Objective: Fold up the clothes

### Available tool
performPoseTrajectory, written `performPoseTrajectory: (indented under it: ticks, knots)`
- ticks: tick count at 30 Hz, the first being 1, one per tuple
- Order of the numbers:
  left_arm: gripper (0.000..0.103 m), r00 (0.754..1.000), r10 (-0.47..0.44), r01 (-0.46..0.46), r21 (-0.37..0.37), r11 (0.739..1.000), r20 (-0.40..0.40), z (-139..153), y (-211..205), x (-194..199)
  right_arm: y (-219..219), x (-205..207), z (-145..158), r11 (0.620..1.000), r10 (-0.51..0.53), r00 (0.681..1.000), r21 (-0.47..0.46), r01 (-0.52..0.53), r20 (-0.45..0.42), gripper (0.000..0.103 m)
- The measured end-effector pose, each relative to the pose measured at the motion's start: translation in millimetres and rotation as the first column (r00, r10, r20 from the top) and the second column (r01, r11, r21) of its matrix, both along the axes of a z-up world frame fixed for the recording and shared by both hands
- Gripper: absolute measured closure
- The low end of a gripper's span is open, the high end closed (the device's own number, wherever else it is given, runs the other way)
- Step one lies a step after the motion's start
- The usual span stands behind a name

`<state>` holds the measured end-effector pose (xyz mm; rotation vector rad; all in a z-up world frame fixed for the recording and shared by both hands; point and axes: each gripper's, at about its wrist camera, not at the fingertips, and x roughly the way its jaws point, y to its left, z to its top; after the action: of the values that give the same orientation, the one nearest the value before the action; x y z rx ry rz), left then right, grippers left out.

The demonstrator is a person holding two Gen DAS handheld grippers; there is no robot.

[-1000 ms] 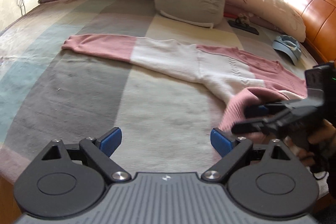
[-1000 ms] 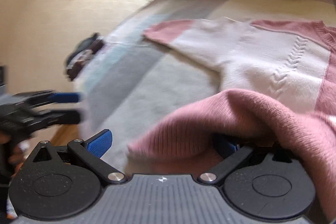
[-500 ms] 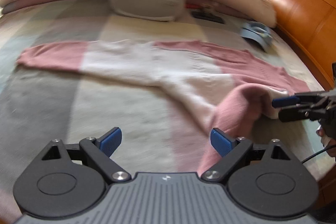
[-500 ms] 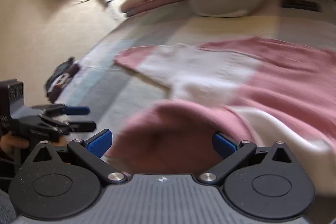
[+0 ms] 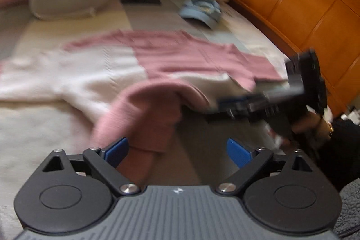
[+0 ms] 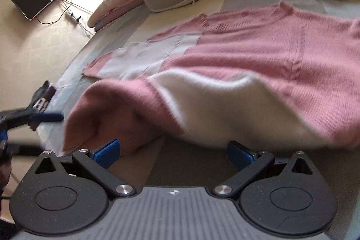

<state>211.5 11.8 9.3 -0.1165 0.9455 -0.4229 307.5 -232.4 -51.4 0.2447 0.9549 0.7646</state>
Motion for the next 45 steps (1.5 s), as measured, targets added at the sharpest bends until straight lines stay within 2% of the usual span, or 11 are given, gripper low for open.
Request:
performPoseTrajectory:
  ticks: [4, 7, 10, 13, 17, 26, 28, 31, 35, 39, 45]
  knots:
    - [0.009, 1.0, 0.002, -0.001, 0.031, 1.0, -0.02, -24.0, -6.7, 24.7, -8.1, 22.0, 4.4, 0.999, -0.017, 1.0, 0.048, 0.016, 0.025, 0.0]
    - [0.009, 0.999, 0.033, -0.034, 0.071, 0.997, 0.016, -31.6, 1.2, 51.2, -6.3, 45.4, 7.3, 0.999, -0.018, 0.999, 0.034, 0.017, 0.042, 0.0]
    - [0.009, 0.998, 0.05, -0.047, 0.074, 0.996, -0.037, -46.9, 9.0, 82.3, 5.3, 68.4, 0.1, 1.0, 0.014, 1.0, -0.013, -0.014, 0.023, 0.0]
    - [0.008, 0.998, 0.044, -0.04, 0.096, 0.995, -0.036, -58.5, 13.0, 102.1, 11.6, 77.2, -4.2, 0.998, 0.038, 0.999, -0.05, -0.036, 0.036, 0.0]
    - [0.008, 0.999, 0.032, -0.029, 0.087, 0.996, -0.033, -55.7, 18.9, 114.3, -0.3, 77.4, 3.9, 1.0, -0.003, 1.0, -0.012, 0.004, 0.019, 0.0]
    - [0.008, 0.999, 0.023, -0.027, 0.103, 0.994, 0.035, -25.0, 25.8, 79.7, -30.1, -1.5, 30.0, 0.998, -0.015, 0.998, 0.067, 0.011, 0.063, 0.0]
    - [0.008, 0.999, 0.018, -0.023, 0.093, 0.995, 0.047, -16.6, 28.1, 68.5, -24.7, -20.6, 23.5, 0.998, 0.005, 0.998, 0.066, -0.009, 0.056, 0.012]
    - [0.008, 0.998, 0.012, -0.017, 0.078, 0.997, 0.058, -7.3, 30.9, 51.4, 0.3, -37.6, 13.5, 0.999, 0.05, 0.996, -0.018, -0.049, 0.069, 0.031]
    - [0.008, 0.997, 0.015, -0.025, 0.128, 0.991, 0.076, -3.5, 31.6, 29.5, 43.3, -47.6, 13.5, 0.986, 0.135, 0.976, -0.116, -0.117, 0.169, 0.034]
    - [0.008, 0.996, 0.061, -0.07, 0.12, 0.99, 0.072, -6.0, 42.8, 12.2, 86.1, -50.9, 14.9, 0.963, 0.224, 0.939, -0.207, -0.173, 0.261, 0.035]
    - [0.008, 0.989, 0.126, -0.135, 0.122, 0.983, 0.081, -5.6, 64.4, -5.5, 120.0, -54.2, 13.9, 0.909, 0.292, 0.89, -0.39, -0.145, 0.35, 0.039]
